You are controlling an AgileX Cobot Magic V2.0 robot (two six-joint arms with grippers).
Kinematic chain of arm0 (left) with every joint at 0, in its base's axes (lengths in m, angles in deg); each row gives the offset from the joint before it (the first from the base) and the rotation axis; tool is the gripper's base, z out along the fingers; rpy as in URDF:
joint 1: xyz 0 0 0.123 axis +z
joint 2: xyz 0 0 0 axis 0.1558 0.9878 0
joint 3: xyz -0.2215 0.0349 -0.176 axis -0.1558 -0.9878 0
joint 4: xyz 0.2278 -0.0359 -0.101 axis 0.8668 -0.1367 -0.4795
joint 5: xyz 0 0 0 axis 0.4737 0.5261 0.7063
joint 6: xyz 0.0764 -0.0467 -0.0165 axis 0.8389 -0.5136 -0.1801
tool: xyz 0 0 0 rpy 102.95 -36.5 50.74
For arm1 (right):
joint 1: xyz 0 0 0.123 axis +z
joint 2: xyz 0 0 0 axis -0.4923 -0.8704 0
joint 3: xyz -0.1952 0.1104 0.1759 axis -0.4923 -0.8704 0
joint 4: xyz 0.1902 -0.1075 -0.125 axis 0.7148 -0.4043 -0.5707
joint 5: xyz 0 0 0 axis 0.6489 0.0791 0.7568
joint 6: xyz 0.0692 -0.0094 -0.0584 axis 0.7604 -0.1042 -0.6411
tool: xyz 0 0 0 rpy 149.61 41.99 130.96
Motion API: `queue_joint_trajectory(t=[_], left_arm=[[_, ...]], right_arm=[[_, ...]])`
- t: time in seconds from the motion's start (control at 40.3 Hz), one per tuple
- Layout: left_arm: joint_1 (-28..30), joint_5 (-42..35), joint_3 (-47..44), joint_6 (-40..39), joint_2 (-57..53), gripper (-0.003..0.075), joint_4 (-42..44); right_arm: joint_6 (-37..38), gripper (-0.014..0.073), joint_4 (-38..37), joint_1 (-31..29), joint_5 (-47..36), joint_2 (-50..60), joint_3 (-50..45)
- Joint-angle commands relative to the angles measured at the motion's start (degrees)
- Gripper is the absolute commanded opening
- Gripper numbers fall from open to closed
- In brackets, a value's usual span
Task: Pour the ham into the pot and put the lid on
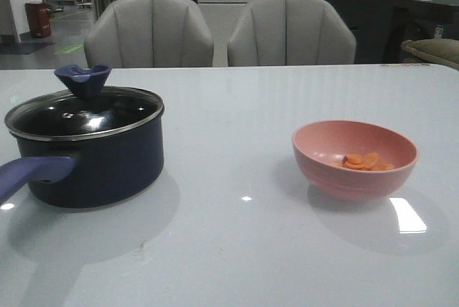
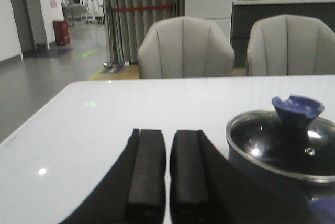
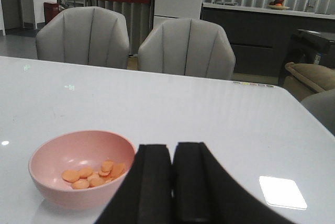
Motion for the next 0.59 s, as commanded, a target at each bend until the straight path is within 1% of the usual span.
queue_joint_trajectory(t=[0.0,0.149,0.223,0.273,0.322,0.421,0.57], left_arm=[[-0.1,-8.7,-1.3,-0.5,-1.0,0.013,0.0],[-0.1,-14.6,-0.2,-0.5,-1.0,0.013,-0.3],[-0.1,-14.6,2.5,-0.5,-0.9,0.013,-0.3],[-0.1,-11.8,5.1,-0.5,-0.2,0.013,-0.4],[-0.1,-7.2,8.3,-0.5,0.9,0.013,-0.4],[-0.1,4.7,15.3,-0.5,4.5,0.013,-0.4],[-0.1,15.8,23.7,-0.5,11.5,0.013,-2.2]], right_arm=[[-0.3,0.0138,-0.6,-0.3,-5.1,1.1,0.3],[-0.3,0.0138,-0.6,-0.3,-5.1,1.1,0.3],[-0.3,0.0138,-0.6,-0.3,-5.1,1.1,0.3],[-0.3,0.0138,-0.6,-0.3,-5.1,1.1,0.3],[-0.3,0.0138,-0.6,-0.3,-5.1,1.1,0.3],[-0.3,0.0138,-0.6,-0.3,-5.1,1.1,0.3],[-0.3,0.0138,-0.6,-0.3,-5.1,1.1,0.3]])
